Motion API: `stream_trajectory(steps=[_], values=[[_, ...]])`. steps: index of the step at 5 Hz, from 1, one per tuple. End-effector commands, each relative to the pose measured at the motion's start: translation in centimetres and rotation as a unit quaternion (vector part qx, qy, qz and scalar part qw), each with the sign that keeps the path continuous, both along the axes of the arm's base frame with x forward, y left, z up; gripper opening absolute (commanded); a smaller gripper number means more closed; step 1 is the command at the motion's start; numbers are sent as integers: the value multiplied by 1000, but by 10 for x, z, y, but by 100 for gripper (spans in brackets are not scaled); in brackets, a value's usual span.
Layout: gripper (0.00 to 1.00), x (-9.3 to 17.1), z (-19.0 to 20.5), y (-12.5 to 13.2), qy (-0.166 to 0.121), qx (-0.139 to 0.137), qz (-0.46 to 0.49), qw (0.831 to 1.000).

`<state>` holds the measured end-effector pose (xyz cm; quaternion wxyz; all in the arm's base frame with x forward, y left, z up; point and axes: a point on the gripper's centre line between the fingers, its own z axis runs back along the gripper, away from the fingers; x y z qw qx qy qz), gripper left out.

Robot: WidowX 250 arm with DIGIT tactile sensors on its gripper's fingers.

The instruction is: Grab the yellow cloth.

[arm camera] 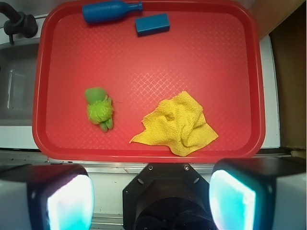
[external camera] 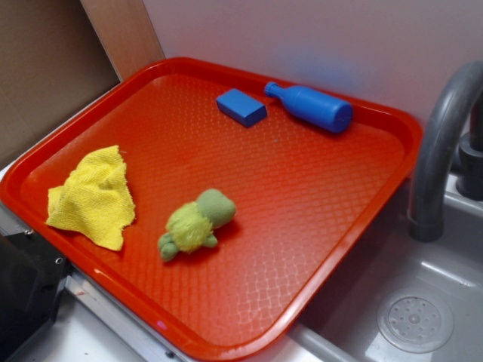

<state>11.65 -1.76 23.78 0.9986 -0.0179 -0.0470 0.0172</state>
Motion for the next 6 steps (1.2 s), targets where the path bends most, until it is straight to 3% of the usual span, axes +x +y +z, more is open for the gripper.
stream_trajectory(steps=[1, 2, 3, 4, 5, 6], values=[[100, 0, 0, 0, 0, 0, 0, 1000], [100, 20, -38, 47, -18, 58, -61, 996], [100, 27, -68, 83, -45, 49, -118, 991], [100, 23, -110, 97, -25, 48, -92, 994], [100, 35, -154, 74, -11, 11, -106, 994], [100, 48, -167, 54, 23, -38, -95, 995]])
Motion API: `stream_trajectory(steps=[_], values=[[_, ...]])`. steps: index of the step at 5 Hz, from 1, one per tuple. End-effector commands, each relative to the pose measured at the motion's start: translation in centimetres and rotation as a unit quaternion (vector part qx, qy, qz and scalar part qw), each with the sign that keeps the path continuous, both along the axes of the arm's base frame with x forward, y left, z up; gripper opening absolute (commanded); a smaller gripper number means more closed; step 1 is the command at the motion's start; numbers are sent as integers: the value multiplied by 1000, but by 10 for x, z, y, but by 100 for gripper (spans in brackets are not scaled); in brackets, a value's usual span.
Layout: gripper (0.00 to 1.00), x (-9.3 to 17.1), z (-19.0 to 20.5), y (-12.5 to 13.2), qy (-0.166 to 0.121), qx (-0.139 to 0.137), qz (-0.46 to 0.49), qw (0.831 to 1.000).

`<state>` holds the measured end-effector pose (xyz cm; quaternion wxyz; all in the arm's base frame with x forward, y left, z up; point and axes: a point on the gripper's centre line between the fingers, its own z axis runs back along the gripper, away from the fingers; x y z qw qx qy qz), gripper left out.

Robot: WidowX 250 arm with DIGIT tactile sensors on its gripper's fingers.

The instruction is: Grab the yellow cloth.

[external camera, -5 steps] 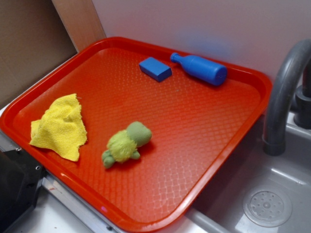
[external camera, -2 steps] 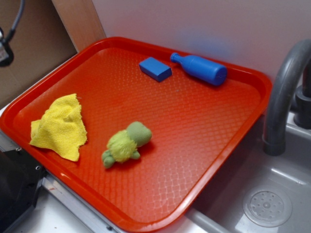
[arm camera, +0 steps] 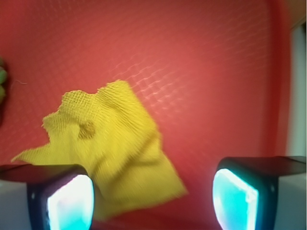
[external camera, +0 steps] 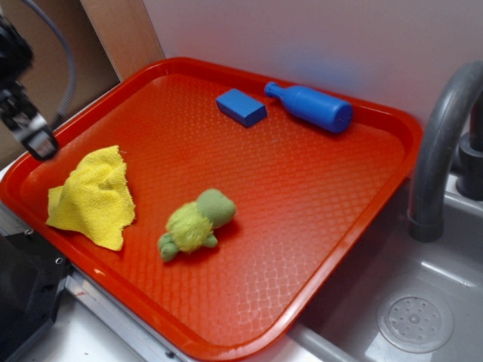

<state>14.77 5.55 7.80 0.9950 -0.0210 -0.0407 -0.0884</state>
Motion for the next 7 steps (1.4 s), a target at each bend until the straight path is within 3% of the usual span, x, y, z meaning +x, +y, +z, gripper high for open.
stream_trajectory(steps=[1, 4, 5, 6, 7], values=[[100, 17, -16, -16, 13, -36, 51, 998], [100, 14, -13, -9, 16, -35, 62, 997], [100, 20, -41, -12, 90, -35, 41, 995], [0, 21, -40, -14, 80, -12, 21, 996], [0, 11, -42, -15, 72, -6, 22, 997]])
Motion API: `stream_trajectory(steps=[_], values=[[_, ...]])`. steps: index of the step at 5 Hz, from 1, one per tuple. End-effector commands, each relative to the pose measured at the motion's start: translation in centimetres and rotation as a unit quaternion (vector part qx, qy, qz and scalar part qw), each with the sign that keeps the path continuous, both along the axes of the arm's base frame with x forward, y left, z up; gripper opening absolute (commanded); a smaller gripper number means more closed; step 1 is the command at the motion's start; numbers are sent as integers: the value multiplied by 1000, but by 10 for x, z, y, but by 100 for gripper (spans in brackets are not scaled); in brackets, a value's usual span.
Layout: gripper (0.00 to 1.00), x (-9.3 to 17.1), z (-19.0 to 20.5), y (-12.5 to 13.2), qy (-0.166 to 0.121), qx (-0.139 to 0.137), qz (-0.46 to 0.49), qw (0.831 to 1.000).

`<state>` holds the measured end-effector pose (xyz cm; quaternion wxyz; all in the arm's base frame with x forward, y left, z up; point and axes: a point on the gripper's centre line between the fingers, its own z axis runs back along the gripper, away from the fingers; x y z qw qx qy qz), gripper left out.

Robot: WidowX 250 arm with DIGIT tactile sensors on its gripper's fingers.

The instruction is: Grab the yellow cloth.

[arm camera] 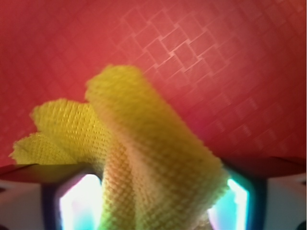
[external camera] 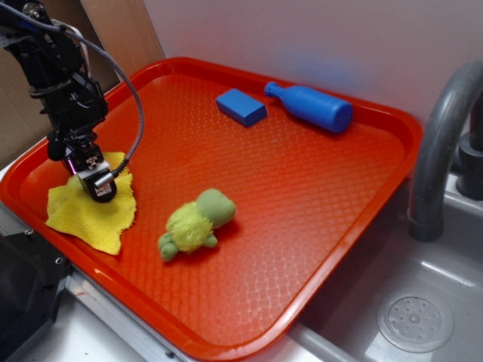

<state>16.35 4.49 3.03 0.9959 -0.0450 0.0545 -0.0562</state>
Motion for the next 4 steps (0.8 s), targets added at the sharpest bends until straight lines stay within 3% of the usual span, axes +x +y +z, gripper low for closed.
stream_trajectory(steps=[1, 2, 3, 4], values=[[0, -10, 10, -5, -39, 5, -11, 999], [0, -4, 45, -3, -46, -17, -19, 999], [0, 33, 95, 8, -59, 32, 101, 993], [0, 78, 147, -3, -73, 70, 186, 977]])
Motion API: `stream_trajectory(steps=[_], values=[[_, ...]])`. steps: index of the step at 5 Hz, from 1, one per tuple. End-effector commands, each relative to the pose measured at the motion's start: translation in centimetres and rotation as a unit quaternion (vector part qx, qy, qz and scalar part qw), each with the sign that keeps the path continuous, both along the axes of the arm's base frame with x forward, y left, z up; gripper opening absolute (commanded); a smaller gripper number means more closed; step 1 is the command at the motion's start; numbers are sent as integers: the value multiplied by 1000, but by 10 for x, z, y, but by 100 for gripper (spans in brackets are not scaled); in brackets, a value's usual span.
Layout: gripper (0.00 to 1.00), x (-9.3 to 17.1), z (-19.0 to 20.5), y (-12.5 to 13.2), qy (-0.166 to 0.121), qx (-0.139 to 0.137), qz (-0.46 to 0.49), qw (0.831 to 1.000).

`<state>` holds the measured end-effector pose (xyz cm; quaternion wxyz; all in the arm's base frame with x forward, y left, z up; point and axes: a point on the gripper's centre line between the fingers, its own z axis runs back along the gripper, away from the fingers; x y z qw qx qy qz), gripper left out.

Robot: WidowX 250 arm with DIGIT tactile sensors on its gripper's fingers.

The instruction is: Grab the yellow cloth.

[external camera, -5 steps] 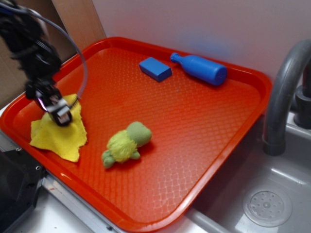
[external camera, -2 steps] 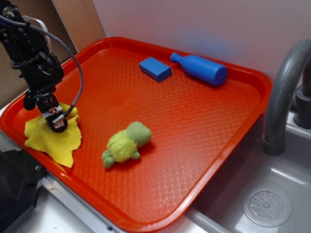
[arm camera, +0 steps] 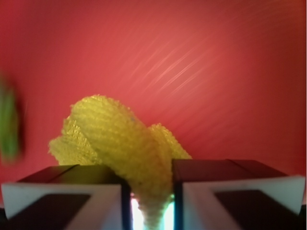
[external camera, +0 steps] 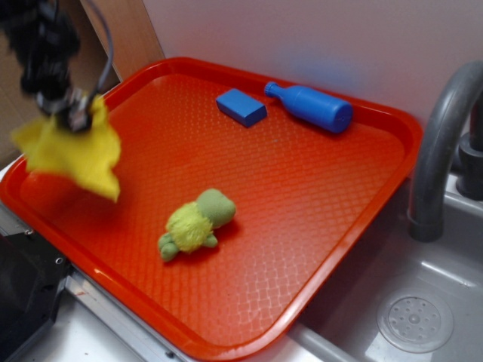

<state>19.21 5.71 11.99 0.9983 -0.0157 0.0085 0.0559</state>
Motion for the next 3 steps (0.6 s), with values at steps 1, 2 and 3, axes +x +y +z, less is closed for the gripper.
stream_trajectory(steps=[1, 2, 3], values=[[0, 67, 110, -36, -55, 52, 96, 992], [0, 60, 155, -51, -88, 45, 95, 991], [0, 54, 153, -51, -87, 43, 93, 991]])
